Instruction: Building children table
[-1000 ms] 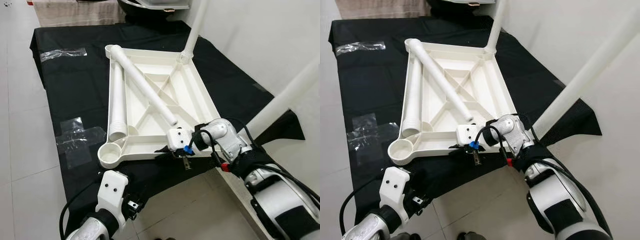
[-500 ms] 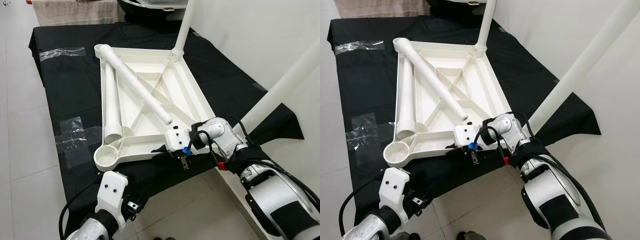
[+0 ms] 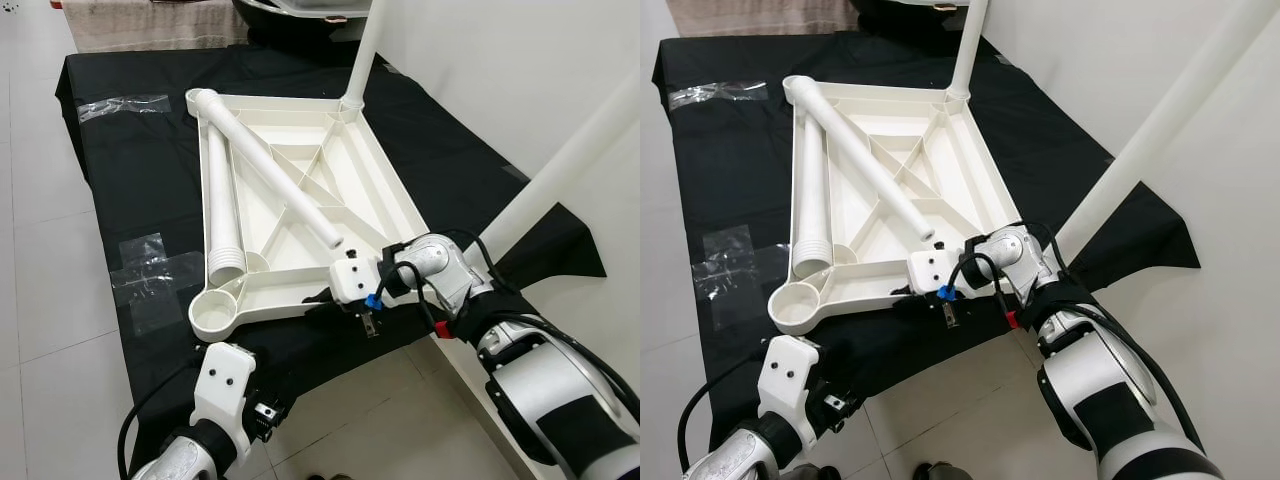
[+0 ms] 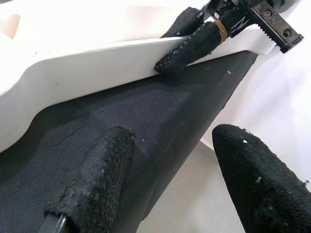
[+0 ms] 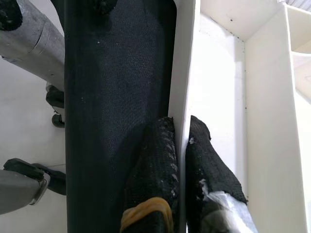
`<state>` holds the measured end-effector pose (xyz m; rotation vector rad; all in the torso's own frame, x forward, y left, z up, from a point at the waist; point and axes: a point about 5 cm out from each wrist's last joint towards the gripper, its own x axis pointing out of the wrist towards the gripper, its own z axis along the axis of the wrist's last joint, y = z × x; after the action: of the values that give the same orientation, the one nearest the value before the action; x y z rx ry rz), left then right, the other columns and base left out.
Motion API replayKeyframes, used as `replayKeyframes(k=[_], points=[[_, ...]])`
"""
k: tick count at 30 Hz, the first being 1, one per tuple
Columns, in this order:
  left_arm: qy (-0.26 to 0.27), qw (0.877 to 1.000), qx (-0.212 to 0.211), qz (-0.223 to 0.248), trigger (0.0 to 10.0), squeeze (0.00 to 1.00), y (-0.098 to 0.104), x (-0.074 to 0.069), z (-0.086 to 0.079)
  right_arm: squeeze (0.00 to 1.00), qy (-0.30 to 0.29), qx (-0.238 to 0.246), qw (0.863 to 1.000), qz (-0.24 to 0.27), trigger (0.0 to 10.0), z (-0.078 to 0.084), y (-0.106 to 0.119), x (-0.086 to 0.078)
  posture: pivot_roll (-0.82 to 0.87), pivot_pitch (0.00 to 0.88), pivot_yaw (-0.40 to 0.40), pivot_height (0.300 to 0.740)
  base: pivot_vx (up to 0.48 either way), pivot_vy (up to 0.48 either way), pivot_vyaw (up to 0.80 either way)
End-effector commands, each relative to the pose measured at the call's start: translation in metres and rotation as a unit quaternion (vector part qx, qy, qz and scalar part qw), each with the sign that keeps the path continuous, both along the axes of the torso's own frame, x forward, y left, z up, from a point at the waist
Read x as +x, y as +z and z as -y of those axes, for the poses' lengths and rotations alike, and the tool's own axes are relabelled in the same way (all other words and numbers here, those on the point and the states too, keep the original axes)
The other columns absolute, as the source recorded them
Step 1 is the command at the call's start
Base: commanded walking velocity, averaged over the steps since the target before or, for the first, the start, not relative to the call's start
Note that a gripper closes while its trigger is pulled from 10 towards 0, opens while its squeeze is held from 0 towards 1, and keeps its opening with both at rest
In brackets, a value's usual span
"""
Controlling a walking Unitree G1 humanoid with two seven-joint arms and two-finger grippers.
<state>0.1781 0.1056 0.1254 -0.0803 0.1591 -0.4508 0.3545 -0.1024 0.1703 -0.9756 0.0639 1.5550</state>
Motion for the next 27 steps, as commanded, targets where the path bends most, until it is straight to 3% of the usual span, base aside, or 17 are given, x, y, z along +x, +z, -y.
replayKeyframes(k=[1,2,3,5,6,11,12,14,15,22,23,24,25,27], points=[[-0.009,1.0,-0.002,-0.005,10.0,0.0,-0.001,-0.004,0.003,0.0,0.033,0.035,0.996,0.077,10.0,-0.01,0.03,0.004,0.07,0.132,-0.188,0.74,0.0,0.0,0.0],[-0.01,1.0,-0.003,-0.005,10.0,0.0,-0.001,-0.004,0.003,0.0,0.029,0.037,0.996,0.08,10.0,-0.01,0.03,0.004,0.07,0.128,-0.186,0.74,0.0,0.0,0.0],[-0.01,1.0,-0.003,-0.006,10.0,0.0,-0.001,-0.004,0.003,0.73,0.017,0.05,0.994,0.092,10.0,-0.01,0.033,0.006,0.07,0.122,-0.183,0.74,0.0,0.0,0.0],[-0.011,1.0,-0.003,-0.007,10.0,0.0,-0.001,-0.004,0.003,0.73,0.009,0.059,0.993,0.1,10.0,-0.01,0.034,0.007,0.07,0.122,-0.183,0.74,0.0,0.0,0.0],[-0.012,1.0,-0.003,-0.007,10.0,0.0,-0.001,-0.004,0.003,1.0,0.008,0.065,0.993,0.099,10.0,-0.009,0.035,0.007,0.07,0.12,-0.181,0.74,0.0,0.0,0.0],[-0.013,1.0,-0.002,-0.007,10.0,0.0,-0.002,-0.004,0.002,1.0,0.009,0.071,0.994,0.084,10.0,-0.001,0.038,0.006,0.07,0.112,-0.18,0.74,0.0,0.0,0.0],[-0.013,1.0,-0.002,-0.007,10.0,0.0,-0.002,-0.004,0.002,0.6,0.009,0.07,0.994,0.083,10.0,0.0,0.038,0.006,0.07,0.112,-0.18,0.74,0.0,0.0,0.0],[-0.013,1.0,-0.002,-0.007,10.0,0.0,-0.002,-0.004,0.002,0.6,0.012,0.067,0.994,0.081,10.0,0.003,0.038,0.006,0.07,0.106,-0.179,0.74,0.0,0.0,0.0],[-0.014,1.0,-0.001,-0.007,10.0,0.0,-0.002,-0.004,0.003,0.0,0.017,0.062,0.995,0.074,10.0,0.007,0.039,0.004,0.07,0.106,-0.179,0.74,0.0,0.0,0.0],[-0.014,1.0,-0.002,-0.008,10.0,0.0,-0.003,-0.005,0.003,0.0,0.024,0.079,0.996,0.036,10.0,0.016,0.047,0.002,0.08,0.102,-0.18,0.74,0.0,0.0,0.0],[-0.014,1.0,-0.002,-0.007,10.0,0.0,-0.003,-0.004,0.003,0.0,-0.045,0.161,0.986,0.011,10.0,0.01,0.064,0.013,0.07,0.109,-0.178,0.74,0.0,0.0,0.0],[-0.014,1.0,-0.002,-0.007,10.0,0.0,-0.003,-0.004,0.003,0.0,-0.045,0.161,0.986,0.011,10.0,0.01,0.064,0.013,0.07,0.109,-0.178,0.74,0.0,0.0,0.0],[-0.014,1.0,-0.002,-0.007,10.0,0.0,-0.002,-0.004,0.002,0.0,-0.161,0.288,0.944,-0.021,10.0,0.003,0.089,0.03,0.07,0.112,-0.177,0.74,0.0,0.0,0.0],[-0.014,1.0,-0.002,-0.007,10.0,0.0,-0.002,-0.004,0.002,0.0,-0.161,0.288,0.944,-0.021,10.0,0.003,0.089,0.03,0.07,0.112,-0.177,0.74,0.0,0.0,0.0]])
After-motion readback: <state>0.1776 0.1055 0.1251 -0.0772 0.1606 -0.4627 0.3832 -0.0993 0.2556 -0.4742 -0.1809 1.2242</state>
